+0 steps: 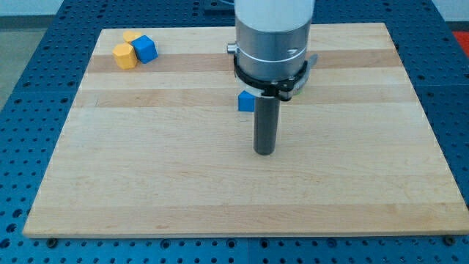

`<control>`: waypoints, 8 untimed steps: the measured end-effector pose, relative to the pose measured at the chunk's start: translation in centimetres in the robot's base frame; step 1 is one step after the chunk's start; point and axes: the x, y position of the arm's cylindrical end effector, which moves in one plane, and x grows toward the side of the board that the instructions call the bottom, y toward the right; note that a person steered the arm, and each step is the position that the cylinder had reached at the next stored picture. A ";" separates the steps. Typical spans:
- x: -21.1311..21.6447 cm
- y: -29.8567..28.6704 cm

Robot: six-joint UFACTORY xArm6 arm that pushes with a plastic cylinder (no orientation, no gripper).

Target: Push the green circle into the green star

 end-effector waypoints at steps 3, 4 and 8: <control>-6.6 -3.1; -11.5 -3.7; -10.8 -3.9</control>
